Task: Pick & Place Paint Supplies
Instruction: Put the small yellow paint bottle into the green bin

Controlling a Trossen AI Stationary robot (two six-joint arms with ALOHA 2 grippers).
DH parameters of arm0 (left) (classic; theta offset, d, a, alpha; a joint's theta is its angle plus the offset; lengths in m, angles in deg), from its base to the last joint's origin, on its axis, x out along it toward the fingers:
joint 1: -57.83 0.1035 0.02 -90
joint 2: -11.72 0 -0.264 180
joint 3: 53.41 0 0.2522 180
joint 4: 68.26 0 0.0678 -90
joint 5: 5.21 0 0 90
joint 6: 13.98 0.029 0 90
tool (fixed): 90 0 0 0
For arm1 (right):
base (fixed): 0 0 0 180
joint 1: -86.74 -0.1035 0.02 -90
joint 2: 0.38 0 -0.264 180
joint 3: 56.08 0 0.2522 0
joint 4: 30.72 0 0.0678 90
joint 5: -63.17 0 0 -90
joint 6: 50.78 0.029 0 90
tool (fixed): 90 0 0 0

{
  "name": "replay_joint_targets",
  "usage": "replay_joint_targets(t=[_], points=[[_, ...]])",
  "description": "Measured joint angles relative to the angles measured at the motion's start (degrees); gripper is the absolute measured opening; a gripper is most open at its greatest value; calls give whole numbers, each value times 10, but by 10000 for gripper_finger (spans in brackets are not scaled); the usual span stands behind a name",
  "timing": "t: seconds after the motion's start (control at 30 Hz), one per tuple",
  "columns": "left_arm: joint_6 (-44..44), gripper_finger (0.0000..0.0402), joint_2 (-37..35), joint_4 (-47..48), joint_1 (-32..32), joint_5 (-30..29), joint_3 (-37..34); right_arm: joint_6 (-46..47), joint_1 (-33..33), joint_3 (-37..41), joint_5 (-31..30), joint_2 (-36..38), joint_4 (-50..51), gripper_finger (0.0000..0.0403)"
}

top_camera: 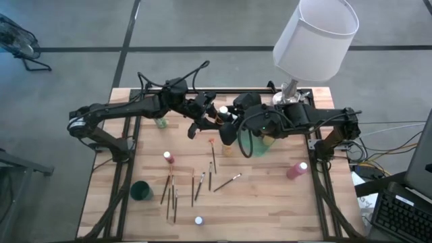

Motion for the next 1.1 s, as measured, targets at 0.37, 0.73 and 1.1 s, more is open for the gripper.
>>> replay_joint_targets(t=[0.37, 0.73, 1.1], points=[[0, 151, 0, -2, 0, 1, 0, -12, 0, -2, 0, 0, -7, 111], [-12, 186, -1, 3, 1, 4, 0, -14, 0, -2, -2, 1, -10, 109], [40, 283, -52, 79, 90, 0, 0, 102, -2, -3, -18, 15, 173, 109]])
